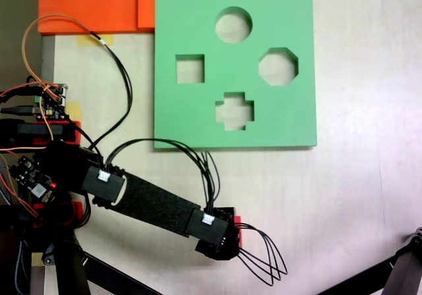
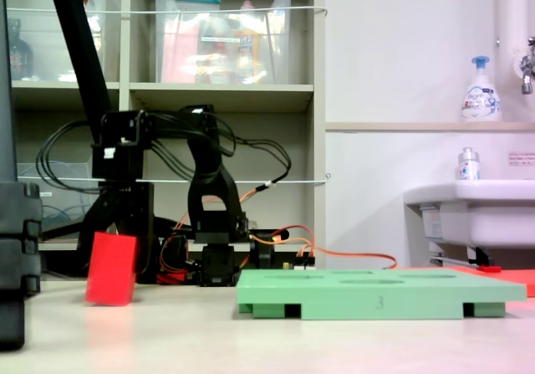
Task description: Put the square block into the corresponding hole
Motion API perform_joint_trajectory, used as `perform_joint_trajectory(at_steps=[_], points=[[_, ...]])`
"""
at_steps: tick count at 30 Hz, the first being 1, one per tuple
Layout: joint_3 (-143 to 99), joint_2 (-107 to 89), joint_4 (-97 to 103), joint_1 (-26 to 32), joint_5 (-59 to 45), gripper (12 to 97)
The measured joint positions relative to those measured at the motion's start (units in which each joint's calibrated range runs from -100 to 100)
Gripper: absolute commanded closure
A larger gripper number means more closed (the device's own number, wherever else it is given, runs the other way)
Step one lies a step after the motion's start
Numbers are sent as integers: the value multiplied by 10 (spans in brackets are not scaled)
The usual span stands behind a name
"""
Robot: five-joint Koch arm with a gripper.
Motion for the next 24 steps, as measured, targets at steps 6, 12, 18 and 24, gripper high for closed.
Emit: perform_joint_trajectory(at_steps=[6,12,18,24], points=[[-16,-23,-2,-1,5,848],[-54,-79,-2,-2,8,848],[-74,-190,-34,10,26,848],[-74,-354,-95,59,76,848]])
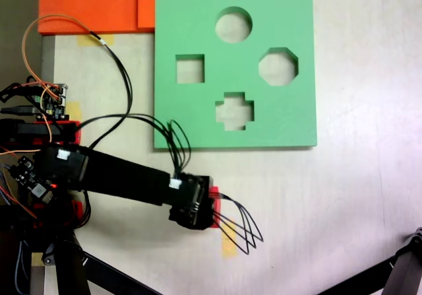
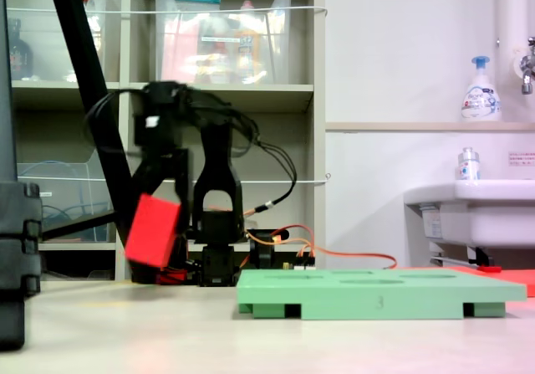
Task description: Put the square block into the corresponding hole
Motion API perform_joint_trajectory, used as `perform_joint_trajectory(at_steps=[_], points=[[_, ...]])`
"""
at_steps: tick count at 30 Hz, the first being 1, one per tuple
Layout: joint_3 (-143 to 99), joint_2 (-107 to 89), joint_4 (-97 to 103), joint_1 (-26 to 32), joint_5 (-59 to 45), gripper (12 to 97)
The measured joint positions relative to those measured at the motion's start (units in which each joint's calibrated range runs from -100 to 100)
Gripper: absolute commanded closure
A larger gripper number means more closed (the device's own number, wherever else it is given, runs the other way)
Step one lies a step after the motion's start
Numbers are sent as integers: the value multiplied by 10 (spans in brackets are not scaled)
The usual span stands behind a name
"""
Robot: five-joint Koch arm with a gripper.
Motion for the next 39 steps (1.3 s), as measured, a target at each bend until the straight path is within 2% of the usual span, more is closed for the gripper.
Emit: perform_joint_trajectory(at_steps=[4,9,13,18,28,39], points=[[0,-78,-5,61,49,846],[21,-79,-8,149,124,844],[107,-4,-12,209,170,844],[177,122,-14,254,210,844],[210,218,-14,303,264,844],[227,259,-14,326,299,845]])
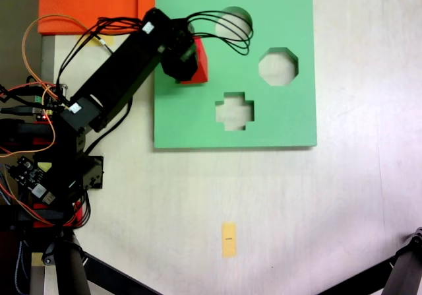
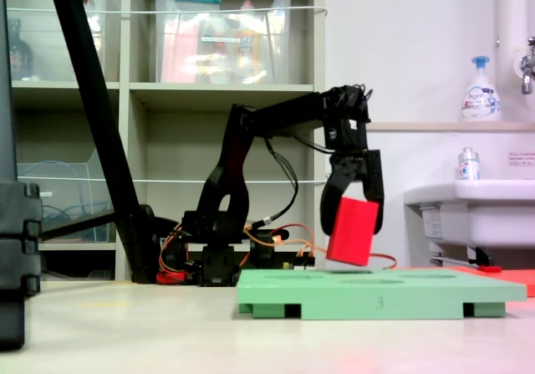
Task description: Put the square block into the corresponding hole
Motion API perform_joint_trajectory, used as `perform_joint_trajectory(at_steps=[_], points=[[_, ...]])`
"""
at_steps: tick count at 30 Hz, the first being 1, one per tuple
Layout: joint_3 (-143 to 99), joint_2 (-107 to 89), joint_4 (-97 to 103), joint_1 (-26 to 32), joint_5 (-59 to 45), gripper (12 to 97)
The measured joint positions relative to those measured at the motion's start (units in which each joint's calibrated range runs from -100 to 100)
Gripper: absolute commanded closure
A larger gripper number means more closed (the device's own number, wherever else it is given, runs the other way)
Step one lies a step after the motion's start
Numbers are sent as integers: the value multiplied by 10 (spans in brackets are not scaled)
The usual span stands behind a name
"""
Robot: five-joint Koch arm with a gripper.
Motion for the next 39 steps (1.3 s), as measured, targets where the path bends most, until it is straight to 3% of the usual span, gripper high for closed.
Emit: perform_joint_trajectory(at_steps=[39], points=[[15,73,-8,21,21,844]])
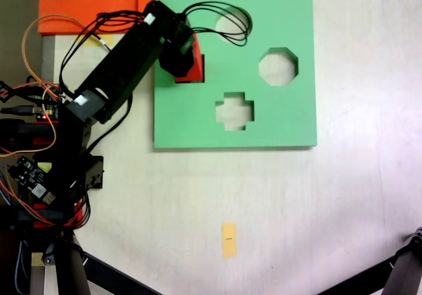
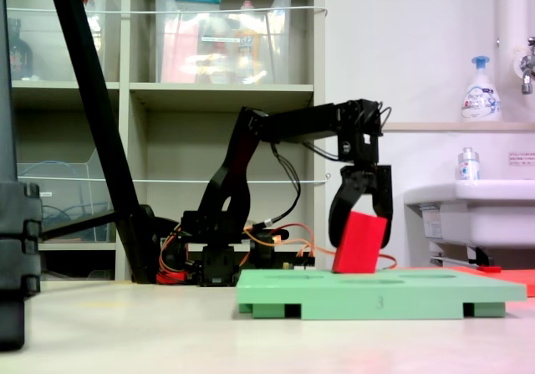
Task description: Put the square block into the corresponding hole
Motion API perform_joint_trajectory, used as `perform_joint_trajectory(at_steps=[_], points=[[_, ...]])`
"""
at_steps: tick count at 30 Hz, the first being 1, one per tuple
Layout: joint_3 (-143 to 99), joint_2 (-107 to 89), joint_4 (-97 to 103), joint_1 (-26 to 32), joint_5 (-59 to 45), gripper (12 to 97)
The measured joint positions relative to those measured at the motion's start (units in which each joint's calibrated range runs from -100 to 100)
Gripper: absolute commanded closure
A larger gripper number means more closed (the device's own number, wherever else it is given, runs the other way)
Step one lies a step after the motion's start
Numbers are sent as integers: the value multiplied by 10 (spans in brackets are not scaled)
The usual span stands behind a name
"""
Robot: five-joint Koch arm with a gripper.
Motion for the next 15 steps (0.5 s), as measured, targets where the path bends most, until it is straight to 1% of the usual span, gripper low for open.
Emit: perform_joint_trajectory(at_steps=[10,11,12,14,15], points=[[2,67,0,0,3,834],[2,71,0,0,4,795],[3,74,0,0,4,726],[3,75,1,0,4,543],[3,78,0,0,4,507]])
